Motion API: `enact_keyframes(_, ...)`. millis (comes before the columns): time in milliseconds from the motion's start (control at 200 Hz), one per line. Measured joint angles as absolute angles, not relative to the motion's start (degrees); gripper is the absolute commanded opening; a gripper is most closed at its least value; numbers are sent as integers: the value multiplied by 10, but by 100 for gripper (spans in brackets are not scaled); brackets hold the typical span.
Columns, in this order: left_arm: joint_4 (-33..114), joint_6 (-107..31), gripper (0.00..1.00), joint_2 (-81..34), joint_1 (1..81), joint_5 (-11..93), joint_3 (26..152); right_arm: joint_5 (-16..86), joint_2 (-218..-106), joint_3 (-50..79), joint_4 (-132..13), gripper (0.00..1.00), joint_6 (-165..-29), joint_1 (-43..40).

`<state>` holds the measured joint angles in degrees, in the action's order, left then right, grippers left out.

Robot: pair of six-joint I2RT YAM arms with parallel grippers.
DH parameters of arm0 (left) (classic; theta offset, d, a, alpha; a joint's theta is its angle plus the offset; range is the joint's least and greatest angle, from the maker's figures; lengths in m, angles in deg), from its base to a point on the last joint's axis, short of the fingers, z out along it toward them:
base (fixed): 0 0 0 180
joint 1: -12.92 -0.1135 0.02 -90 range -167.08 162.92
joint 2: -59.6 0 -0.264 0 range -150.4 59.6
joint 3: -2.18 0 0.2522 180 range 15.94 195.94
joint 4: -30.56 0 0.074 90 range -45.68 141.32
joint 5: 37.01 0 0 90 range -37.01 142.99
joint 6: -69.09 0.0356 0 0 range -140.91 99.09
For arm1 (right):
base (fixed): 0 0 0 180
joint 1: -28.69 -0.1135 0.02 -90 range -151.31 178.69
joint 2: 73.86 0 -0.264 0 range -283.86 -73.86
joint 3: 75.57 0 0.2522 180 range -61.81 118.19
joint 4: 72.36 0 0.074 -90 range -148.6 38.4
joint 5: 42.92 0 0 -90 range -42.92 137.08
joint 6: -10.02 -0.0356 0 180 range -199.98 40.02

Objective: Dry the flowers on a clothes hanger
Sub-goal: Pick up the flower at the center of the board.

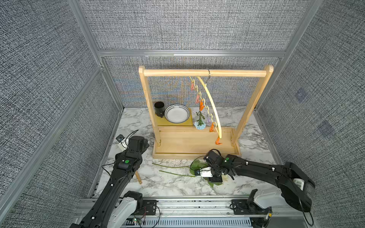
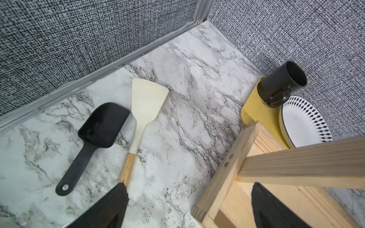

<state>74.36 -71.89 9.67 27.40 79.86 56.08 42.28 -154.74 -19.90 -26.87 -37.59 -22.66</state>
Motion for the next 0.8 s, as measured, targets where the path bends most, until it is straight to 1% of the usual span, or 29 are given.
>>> enact_keyframes(85, 744, -717, 100, 97, 273, 797, 562, 422, -1555, -198, -270, 37, -376, -227)
enact_keyframes(150, 744, -715, 100, 100, 272, 794, 563, 413, -1556, -196, -270, 29, -373, -227)
enact_keyframes(225, 744, -712, 100, 108, 271, 792, 563, 403, -1557, -196, -270, 26, -372, -227)
enact_keyframes(546, 757, -706, 100, 147, 270, 789, 553, 404, -1582, -194, -267, 26, -363, -227)
enact_keyframes(666, 762, -707, 100, 157, 270, 789, 550, 404, -1588, -188, -266, 19, -363, -227)
enact_keyframes(736, 765, -706, 100, 161, 270, 790, 550, 402, -1586, -187, -267, 13, -363, -227)
enact_keyframes(801, 770, -706, 100, 162, 270, 789, 550, 395, -1577, -187, -265, 10, -363, -227)
